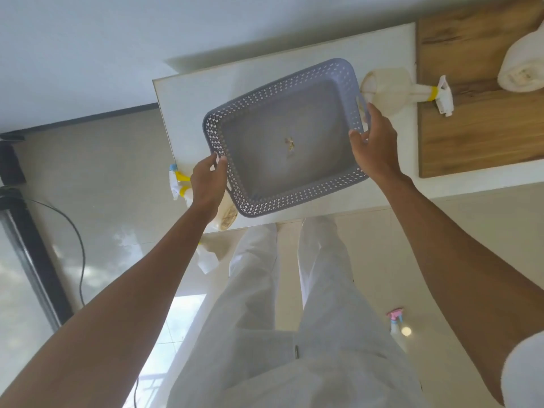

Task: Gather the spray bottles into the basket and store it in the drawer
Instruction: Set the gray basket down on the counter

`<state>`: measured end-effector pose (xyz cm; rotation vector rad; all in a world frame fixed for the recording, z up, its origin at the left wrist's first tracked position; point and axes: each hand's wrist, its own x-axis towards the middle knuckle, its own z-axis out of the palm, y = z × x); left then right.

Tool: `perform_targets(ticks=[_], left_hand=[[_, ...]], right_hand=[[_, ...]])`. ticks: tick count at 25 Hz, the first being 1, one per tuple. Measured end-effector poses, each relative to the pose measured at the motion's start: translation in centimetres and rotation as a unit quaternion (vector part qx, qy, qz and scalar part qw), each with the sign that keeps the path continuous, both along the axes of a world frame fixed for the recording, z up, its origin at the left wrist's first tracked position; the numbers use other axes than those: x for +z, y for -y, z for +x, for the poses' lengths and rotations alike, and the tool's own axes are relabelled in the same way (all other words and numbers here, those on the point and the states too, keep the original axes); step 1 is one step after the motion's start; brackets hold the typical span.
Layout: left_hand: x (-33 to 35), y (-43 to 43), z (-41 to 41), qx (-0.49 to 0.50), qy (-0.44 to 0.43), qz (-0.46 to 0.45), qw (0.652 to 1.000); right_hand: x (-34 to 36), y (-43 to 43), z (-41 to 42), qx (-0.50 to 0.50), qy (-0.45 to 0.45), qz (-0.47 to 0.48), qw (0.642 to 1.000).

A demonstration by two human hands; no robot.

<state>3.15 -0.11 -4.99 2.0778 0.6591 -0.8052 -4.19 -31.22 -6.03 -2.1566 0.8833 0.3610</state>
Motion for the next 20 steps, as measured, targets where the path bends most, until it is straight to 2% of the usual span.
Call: perform_targets(ticks=[6,20], left_hand=[[-0.5,0.4,1.7,0.005,0.053,-0.001,0.999],[-1.8,-0.1,-0.2,-0.075,0.094,0.032,0.992]], right_hand=[[-0.5,-0.5,-2.0,-0.039,0.012,-0.015,0.999],[-1.3,-1.3,-5.1,-0.083,-0.003,-0.009,0.997]])
